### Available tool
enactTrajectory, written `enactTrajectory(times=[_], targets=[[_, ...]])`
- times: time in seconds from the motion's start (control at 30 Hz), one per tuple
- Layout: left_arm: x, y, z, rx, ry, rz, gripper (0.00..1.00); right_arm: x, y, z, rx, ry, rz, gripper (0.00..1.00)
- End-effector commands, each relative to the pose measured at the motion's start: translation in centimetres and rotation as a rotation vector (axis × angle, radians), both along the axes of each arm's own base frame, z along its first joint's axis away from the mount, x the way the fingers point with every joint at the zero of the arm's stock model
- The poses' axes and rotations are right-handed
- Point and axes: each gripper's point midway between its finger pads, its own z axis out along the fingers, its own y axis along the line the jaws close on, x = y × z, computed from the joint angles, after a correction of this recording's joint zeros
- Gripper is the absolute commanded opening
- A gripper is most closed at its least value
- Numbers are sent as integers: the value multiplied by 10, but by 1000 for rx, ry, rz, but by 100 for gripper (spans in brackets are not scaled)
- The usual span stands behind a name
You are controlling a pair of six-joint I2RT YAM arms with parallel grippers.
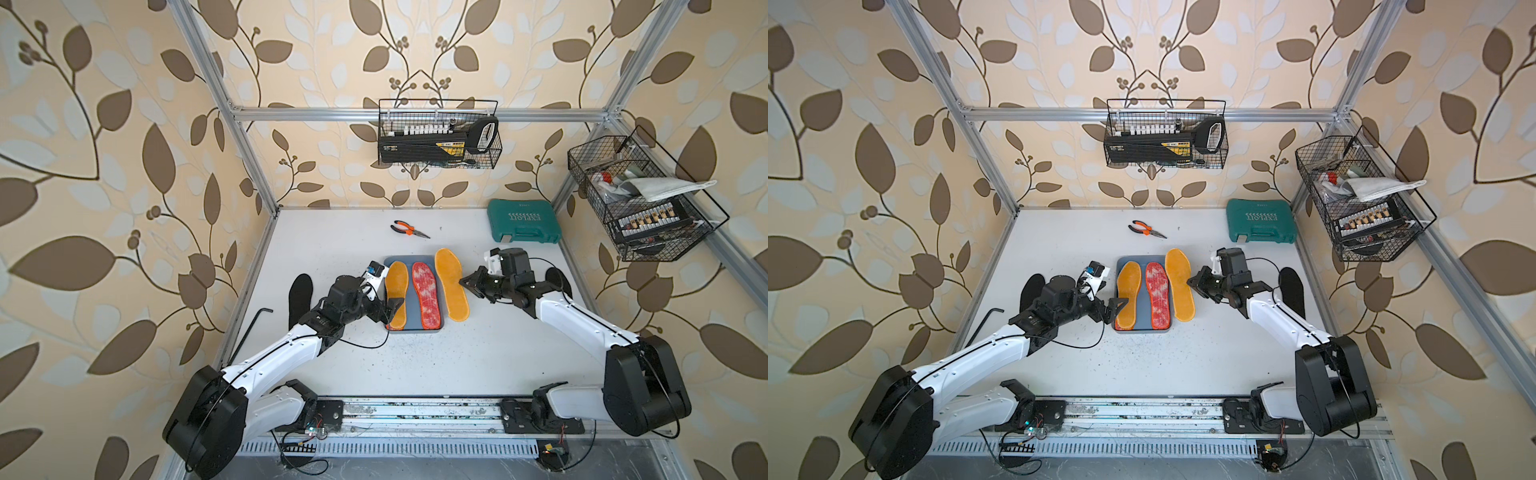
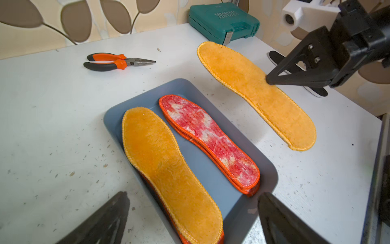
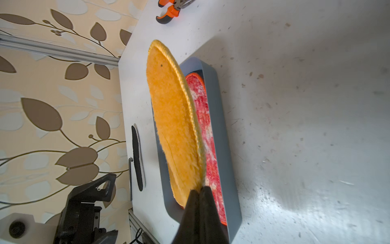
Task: Put the insoles into the storage box
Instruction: Place the insole in the storage box.
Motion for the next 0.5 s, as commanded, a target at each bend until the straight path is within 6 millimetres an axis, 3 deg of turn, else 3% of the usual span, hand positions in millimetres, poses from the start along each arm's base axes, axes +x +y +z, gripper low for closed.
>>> enactTrajectory(times=[0.0,0.2,0.47], targets=[[8,12,4,12,-37,71,99,11,19,-2,30,-8,-50,0],[11,14,0,27,-19,87,99,17,57,-25,18,27,-20,0],[10,12,1,24,-11,79,99,23,62,-49,-36,41,-61,0]])
